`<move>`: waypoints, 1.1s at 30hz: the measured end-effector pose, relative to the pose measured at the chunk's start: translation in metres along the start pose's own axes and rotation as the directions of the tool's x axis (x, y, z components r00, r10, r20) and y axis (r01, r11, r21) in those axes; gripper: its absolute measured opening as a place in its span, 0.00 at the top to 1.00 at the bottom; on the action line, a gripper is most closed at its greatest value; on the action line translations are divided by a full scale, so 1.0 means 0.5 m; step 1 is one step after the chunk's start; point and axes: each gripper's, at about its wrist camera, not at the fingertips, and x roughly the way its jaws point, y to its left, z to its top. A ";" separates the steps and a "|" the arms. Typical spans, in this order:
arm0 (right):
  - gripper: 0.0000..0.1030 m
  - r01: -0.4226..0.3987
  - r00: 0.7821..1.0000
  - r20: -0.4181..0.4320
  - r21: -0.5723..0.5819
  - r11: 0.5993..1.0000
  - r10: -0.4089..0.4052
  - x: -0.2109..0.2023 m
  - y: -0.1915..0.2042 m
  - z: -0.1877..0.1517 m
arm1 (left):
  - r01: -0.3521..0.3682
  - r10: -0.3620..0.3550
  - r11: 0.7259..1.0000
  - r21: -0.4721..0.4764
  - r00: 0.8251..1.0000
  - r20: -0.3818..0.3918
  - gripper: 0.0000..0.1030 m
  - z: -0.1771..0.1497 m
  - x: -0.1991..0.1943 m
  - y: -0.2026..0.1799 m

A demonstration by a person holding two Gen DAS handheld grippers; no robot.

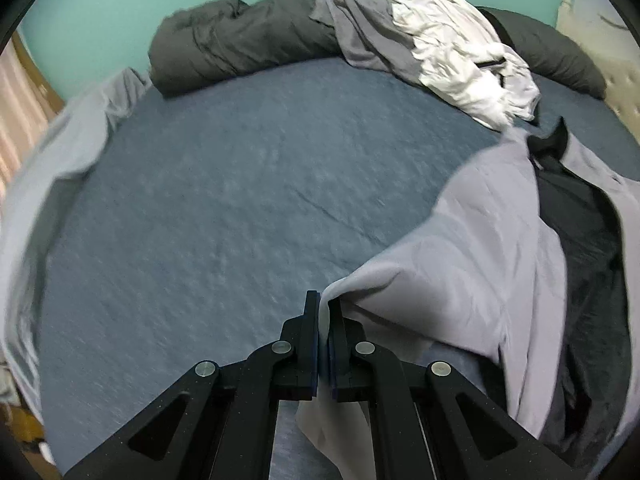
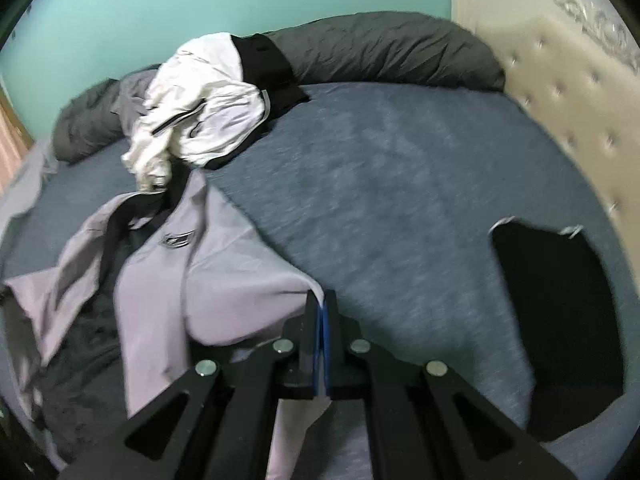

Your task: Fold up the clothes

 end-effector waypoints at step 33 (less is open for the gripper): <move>0.54 -0.201 0.953 -0.145 0.352 0.914 0.266 0.084 -0.103 -0.303 | 0.123 -0.165 0.969 -0.216 0.969 -0.185 0.90 -0.296 0.093 0.068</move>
